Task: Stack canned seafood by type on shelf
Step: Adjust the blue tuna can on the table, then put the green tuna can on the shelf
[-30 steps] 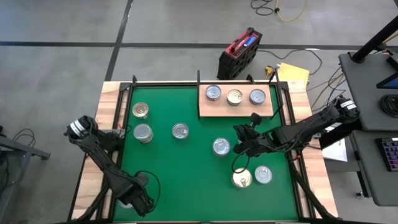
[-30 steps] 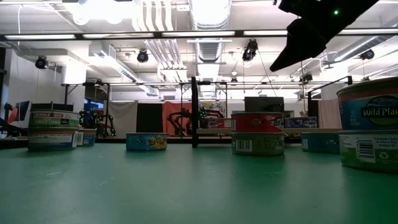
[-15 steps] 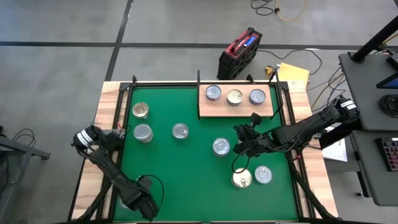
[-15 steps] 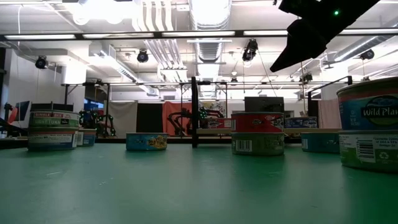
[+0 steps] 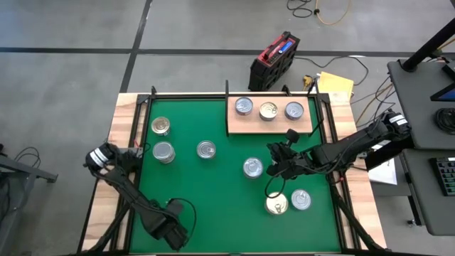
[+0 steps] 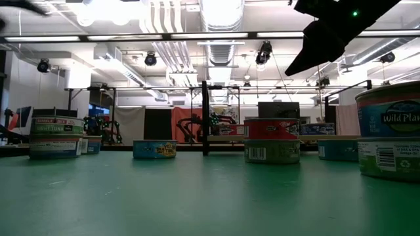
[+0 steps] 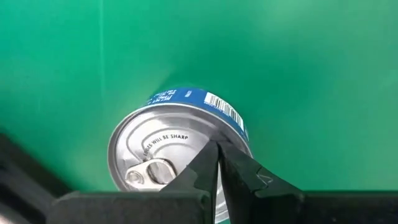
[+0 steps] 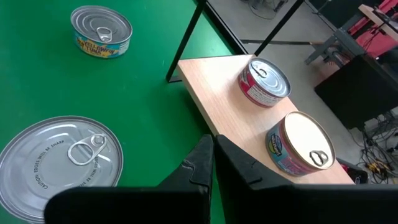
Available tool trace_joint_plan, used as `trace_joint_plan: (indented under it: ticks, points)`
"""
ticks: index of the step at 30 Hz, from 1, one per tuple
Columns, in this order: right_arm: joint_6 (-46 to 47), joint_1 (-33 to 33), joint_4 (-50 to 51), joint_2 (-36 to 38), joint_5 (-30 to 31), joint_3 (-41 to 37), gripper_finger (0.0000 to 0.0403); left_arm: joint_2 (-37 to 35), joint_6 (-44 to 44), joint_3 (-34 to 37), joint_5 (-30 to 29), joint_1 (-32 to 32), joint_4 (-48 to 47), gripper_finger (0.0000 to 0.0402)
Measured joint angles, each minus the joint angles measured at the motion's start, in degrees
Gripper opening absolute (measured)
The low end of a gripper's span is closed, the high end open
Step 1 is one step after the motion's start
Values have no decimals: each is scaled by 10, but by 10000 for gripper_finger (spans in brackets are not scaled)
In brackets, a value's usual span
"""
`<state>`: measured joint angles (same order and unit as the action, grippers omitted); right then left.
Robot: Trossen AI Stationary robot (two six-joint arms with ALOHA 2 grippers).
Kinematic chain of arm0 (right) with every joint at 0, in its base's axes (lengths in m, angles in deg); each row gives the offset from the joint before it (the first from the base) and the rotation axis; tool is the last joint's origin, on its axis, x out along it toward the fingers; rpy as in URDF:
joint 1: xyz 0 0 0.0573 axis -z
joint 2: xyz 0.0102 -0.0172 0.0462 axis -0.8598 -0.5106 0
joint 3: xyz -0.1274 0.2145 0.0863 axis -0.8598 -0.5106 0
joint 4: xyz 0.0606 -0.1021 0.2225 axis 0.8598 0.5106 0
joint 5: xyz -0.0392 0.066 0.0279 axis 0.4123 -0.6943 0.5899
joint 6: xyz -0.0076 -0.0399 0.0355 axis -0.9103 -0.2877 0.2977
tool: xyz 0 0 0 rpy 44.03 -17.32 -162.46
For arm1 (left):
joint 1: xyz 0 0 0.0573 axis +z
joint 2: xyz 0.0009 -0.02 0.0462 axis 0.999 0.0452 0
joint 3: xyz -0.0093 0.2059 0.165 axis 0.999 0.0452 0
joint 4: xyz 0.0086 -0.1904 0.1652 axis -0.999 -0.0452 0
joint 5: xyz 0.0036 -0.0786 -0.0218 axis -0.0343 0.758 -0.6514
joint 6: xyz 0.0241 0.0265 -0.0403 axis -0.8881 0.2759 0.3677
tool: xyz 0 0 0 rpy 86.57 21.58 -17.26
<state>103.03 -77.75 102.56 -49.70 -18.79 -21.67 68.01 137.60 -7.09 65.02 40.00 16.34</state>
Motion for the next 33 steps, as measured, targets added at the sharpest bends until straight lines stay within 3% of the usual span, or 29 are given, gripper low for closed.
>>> trace_joint_plan:
  ticks: [3,11,19,24,33]
  points:
    - [0,0,0,0,0,0,9,2,-27,-15,-46,8,0,2]
    - [0,0,0,1,0,0,9,2,-39,-81,-74,3,-106,2]
    - [1,0,0,1,-3,0,9,2,-80,-113,-213,-10,-96,1]
    - [2,0,1,1,-5,-6,9,1,-133,-99,-215,-10,-41,1]
    - [9,0,1,1,-5,-9,9,1,-153,-95,-207,-12,-28,1]
